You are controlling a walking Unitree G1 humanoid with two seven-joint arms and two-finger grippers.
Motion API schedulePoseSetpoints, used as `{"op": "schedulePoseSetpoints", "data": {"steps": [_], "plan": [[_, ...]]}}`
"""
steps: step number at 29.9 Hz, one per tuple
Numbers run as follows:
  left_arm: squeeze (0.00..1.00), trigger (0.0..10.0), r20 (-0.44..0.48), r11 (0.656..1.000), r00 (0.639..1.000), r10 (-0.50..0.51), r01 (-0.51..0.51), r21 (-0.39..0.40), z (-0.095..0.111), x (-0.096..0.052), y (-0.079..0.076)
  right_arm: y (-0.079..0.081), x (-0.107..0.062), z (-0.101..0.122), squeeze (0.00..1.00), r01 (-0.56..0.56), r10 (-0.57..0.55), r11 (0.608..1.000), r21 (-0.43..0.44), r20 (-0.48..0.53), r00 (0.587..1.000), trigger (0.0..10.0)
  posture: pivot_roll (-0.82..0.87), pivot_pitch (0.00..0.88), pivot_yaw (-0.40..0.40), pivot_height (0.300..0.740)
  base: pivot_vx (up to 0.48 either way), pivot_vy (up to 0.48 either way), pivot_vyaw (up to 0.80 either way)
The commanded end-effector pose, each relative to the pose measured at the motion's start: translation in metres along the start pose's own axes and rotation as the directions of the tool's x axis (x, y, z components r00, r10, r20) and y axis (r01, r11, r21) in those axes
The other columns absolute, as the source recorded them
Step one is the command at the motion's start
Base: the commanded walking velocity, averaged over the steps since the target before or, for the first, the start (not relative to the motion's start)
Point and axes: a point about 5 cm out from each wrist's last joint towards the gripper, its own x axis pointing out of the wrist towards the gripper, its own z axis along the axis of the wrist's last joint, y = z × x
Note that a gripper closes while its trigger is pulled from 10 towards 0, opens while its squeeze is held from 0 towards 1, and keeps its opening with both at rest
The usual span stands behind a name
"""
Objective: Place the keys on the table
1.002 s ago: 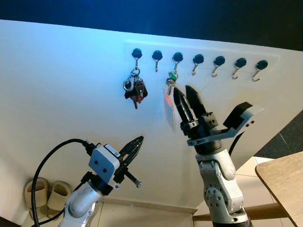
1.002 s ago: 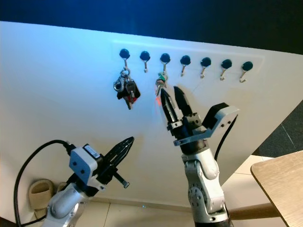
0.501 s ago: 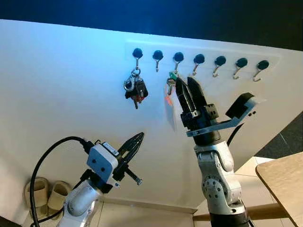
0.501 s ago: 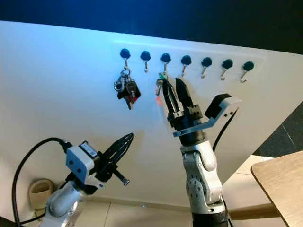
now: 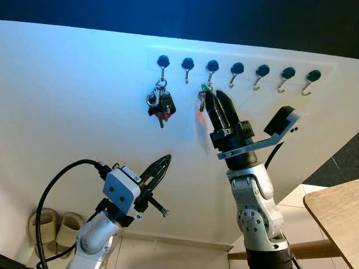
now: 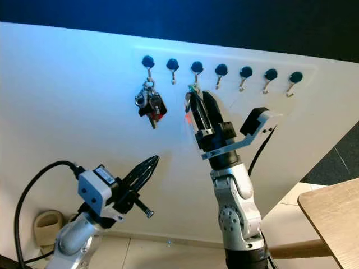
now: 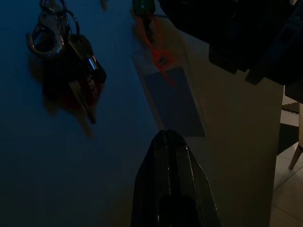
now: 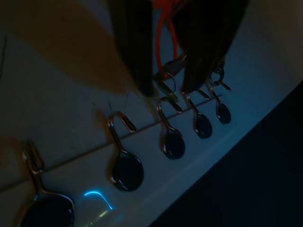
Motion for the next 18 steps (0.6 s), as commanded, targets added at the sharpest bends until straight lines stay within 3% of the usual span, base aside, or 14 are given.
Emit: {"op": "schedulePoseSetpoints", "data": {"steps": [1,4,5,6,7,8,11,12,13,18], "plan": [[0.00,10.0,0.001,1.000,1.000,-0.013,0.013,-0.004,0.0025,-0.0005,-0.0041,-0.0031,-0.0025,0.0002,0.00,0.022,-0.022,1.000,0.008,-0.007,1.000,0.0,0.08,0.111,-0.080,0.740,0.000,0.000,0.00],[0.00,10.0,-0.001,1.000,1.000,-0.014,0.014,-0.003,0.0023,-0.0006,-0.0041,-0.0036,-0.0033,0.0003,0.00,0.027,-0.027,1.000,0.005,-0.010,1.000,0.0,0.08,0.111,-0.080,0.740,0.000,0.000,0.00],[0.00,10.0,-0.002,1.000,1.000,-0.014,0.014,-0.003,0.0022,-0.0006,-0.0042,-0.0039,-0.0037,0.0003,0.00,0.031,-0.031,1.000,-0.002,-0.014,0.999,2.6,0.08,0.111,-0.080,0.740,0.000,0.000,0.00],[0.00,10.0,-0.002,1.000,1.000,-0.015,0.015,-0.003,0.0022,-0.0007,-0.0042,-0.0042,-0.0041,0.0004,0.00,0.035,-0.035,0.999,-0.007,-0.017,0.999,9.3,0.08,0.112,-0.080,0.740,0.000,0.000,0.00],[0.00,10.0,-0.002,1.000,1.000,-0.015,0.015,-0.003,0.0022,-0.0007,-0.0042,-0.0042,-0.0041,0.0004,0.00,0.035,-0.035,0.999,-0.007,-0.017,0.999,9.3,0.08,0.112,-0.080,0.740,0.000,0.000,0.00],[0.00,10.0,-0.003,1.000,1.000,-0.015,0.015,-0.002,0.0022,-0.0007,-0.0042,-0.0044,-0.0045,0.0004,0.00,0.038,-0.039,0.999,-0.010,-0.019,0.999,10.0,0.08,0.112,-0.080,0.740,0.000,0.000,0.00],[0.00,10.0,-0.004,1.000,1.000,-0.014,0.014,0.000,0.0022,-0.0005,-0.0041,-0.0048,-0.0056,0.0015,0.00,0.044,-0.044,0.999,-0.017,-0.016,0.999,10.0,0.08,0.113,-0.081,0.740,0.000,0.000,0.00],[0.00,10.0,-0.004,1.000,1.000,-0.014,0.014,0.000,0.0022,-0.0004,-0.0041,-0.0048,-0.0057,0.0023,0.00,0.044,-0.044,0.999,-0.017,-0.011,0.999,3.3,0.08,0.113,-0.081,0.740,0.000,0.000,0.00],[0.00,10.0,-0.005,1.000,1.000,-0.015,0.015,0.001,0.0022,-0.0003,-0.0042,-0.0048,-0.0056,0.0035,0.00,0.043,-0.043,0.999,-0.013,-0.002,0.999,0.0,0.08,0.113,-0.081,0.740,0.000,0.000,0.00],[0.00,10.0,-0.005,1.000,1.000,-0.016,0.016,0.002,0.0021,0.0003,-0.0044,-0.0042,-0.0039,0.0065,0.00,0.033,-0.033,0.999,-0.007,0.013,0.999,0.0,0.08,0.113,-0.079,0.740,0.000,0.000,0.00]]}}
